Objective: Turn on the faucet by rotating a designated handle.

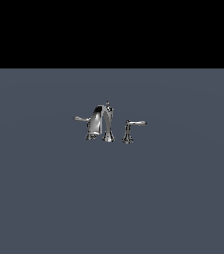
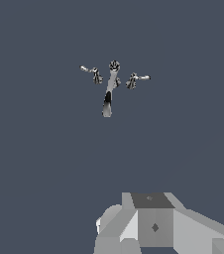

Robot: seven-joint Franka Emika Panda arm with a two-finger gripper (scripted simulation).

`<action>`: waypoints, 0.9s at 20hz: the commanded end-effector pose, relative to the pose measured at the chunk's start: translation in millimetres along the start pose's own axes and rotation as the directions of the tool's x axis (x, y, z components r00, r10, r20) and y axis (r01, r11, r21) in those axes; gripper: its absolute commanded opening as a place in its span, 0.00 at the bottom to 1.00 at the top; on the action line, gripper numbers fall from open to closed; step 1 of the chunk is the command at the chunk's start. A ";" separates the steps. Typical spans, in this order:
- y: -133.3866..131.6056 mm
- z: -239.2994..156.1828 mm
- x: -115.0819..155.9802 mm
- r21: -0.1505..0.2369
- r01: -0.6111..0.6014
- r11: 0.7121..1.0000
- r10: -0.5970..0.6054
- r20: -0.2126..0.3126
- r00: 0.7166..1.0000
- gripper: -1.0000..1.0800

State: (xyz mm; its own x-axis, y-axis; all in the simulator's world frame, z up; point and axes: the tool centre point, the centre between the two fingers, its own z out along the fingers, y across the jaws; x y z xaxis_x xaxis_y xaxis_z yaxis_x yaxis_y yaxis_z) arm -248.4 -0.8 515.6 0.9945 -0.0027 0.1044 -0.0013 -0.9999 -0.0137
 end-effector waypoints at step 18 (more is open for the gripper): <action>-16.8 47.1 33.7 -0.010 -0.177 0.984 0.177 0.006 0.984 0.00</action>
State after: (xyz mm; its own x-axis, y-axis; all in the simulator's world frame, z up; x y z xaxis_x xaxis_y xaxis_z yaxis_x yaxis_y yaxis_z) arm -216.2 14.1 479.8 0.9839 -0.1508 0.0963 -0.1495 -0.9885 -0.0211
